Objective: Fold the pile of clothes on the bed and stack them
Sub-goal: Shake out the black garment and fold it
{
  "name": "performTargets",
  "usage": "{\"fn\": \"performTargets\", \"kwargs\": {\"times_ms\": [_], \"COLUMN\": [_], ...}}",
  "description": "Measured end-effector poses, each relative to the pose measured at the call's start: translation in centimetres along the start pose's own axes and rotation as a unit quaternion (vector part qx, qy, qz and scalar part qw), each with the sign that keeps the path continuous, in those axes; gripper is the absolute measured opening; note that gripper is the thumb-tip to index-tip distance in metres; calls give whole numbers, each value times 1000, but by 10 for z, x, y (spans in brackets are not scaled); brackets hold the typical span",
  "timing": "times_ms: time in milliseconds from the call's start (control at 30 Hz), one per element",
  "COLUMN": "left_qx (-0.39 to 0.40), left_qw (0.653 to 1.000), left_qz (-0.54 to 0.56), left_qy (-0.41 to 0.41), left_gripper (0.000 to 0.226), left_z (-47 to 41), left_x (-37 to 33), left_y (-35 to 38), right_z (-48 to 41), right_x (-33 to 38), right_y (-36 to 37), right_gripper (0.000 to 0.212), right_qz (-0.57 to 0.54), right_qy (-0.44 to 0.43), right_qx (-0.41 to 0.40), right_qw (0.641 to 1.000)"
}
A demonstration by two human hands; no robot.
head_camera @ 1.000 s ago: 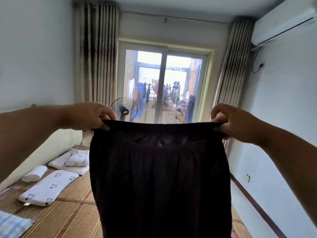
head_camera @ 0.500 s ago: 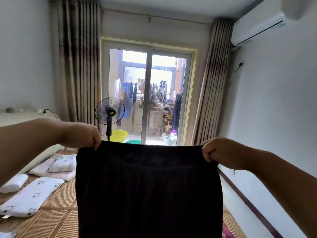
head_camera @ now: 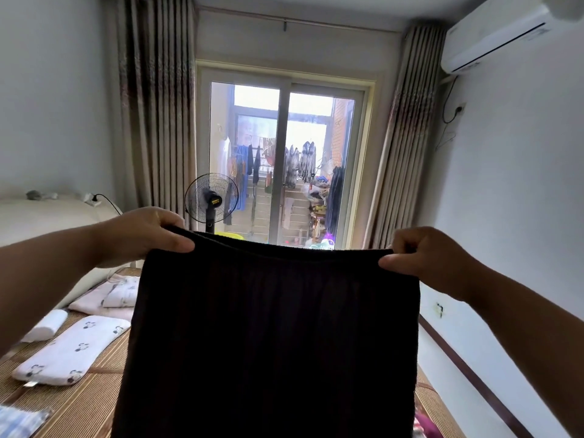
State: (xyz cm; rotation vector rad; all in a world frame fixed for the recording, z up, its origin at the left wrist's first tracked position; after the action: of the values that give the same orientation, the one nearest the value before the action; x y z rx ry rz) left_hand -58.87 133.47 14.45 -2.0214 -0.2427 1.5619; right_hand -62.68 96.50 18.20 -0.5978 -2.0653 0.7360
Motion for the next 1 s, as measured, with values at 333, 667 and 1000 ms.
{"fn": "performTargets", "kwargs": {"times_ms": [333, 667, 1000], "left_qx": [23, -314, -235], "left_qw": [981, 940, 905], "left_qz": [193, 100, 345], "left_qy": [-13, -92, -86], "left_gripper": [44, 20, 20], "left_z": [-9, -43, -54], "left_x": [2, 6, -39], "left_y": [-10, -16, 90], "right_z": [-7, -49, -51], "right_x": [8, -50, -31], "right_y": [17, 19, 75], "right_gripper": [24, 16, 19], "right_qz": [35, -193, -369], "right_qy": [28, 235, 258], "right_qx": [126, -176, -239], "right_qw": [991, 936, 860]}}
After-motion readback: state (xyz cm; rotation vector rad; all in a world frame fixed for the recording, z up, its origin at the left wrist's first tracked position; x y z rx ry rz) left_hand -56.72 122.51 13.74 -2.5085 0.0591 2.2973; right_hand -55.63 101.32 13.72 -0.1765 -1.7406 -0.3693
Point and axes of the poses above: each hand's wrist, its own z-axis away from the middle knuckle, its own y-axis out of the palm, x = y × z, the point moved 10 cm from there along -z, towards the middle knuckle
